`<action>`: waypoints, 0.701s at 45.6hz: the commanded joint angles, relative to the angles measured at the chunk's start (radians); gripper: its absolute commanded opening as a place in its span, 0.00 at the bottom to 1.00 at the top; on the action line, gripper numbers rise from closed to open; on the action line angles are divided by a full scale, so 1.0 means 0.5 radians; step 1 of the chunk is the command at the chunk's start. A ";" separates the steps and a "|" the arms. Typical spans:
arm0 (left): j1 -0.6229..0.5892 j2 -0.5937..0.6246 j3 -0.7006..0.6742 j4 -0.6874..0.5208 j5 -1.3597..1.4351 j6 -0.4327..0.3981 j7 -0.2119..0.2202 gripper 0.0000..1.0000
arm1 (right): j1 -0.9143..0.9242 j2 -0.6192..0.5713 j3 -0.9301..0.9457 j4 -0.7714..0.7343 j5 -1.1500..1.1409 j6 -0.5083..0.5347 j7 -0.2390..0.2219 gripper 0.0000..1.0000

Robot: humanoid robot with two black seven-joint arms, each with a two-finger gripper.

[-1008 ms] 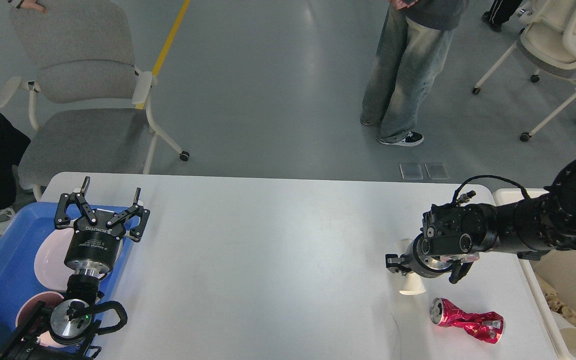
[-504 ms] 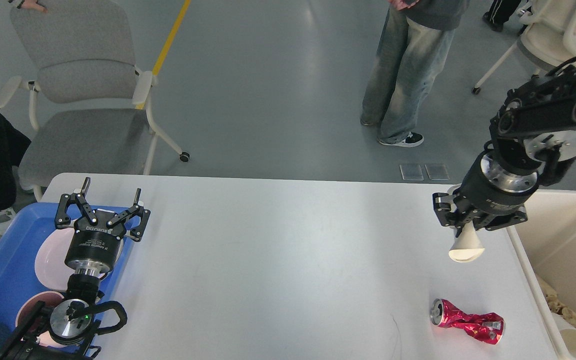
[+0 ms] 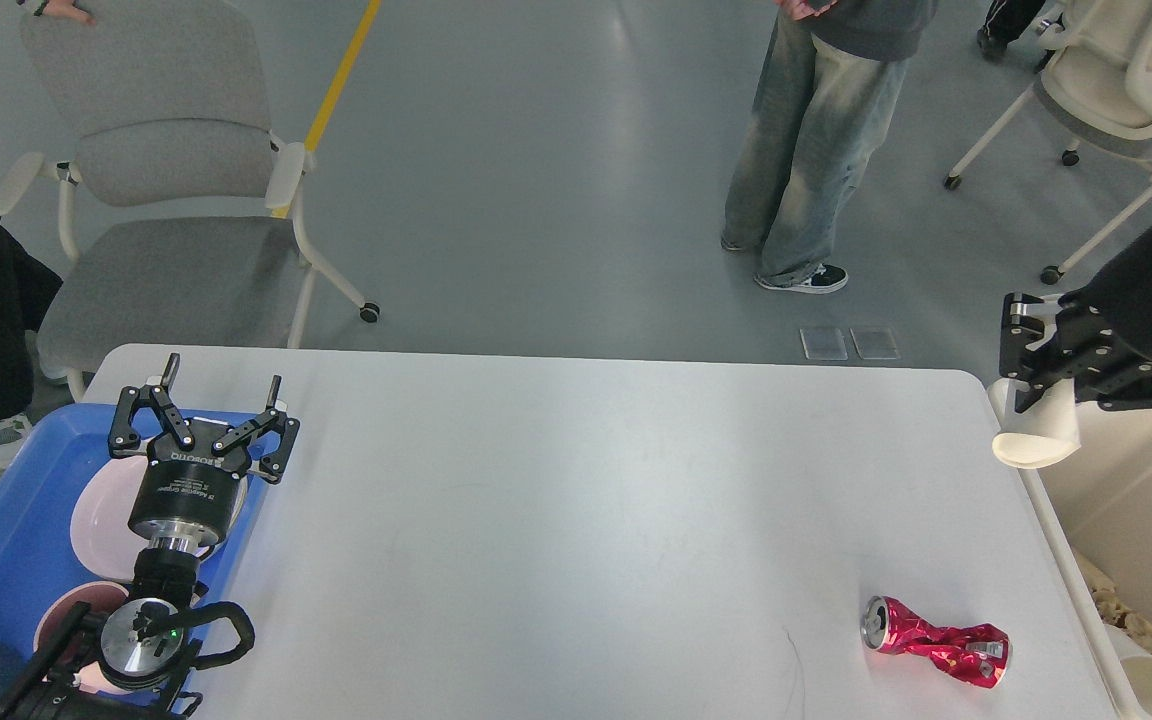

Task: Tidy desktop

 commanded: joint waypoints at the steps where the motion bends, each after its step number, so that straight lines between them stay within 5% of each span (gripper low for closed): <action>1: 0.000 0.000 0.000 -0.003 -0.002 0.000 0.000 0.96 | -0.319 -0.269 -0.103 -0.340 -0.001 -0.104 -0.006 0.00; 8: 0.000 0.000 0.000 0.000 0.001 0.000 0.000 0.96 | -0.976 -0.601 -0.032 -0.978 0.042 -0.281 -0.010 0.00; 19: 0.000 0.000 0.000 0.000 0.001 0.000 0.000 0.96 | -2.221 -0.718 0.636 -1.776 0.045 -0.656 -0.025 0.00; 24: 0.000 0.000 0.000 0.000 0.001 0.000 0.000 0.96 | -2.837 -0.632 1.038 -2.337 0.081 -0.687 -0.101 0.00; 32: 0.000 0.000 0.000 0.000 -0.002 0.000 0.000 0.96 | -3.627 -0.172 1.431 -3.215 0.097 -0.861 -0.191 0.00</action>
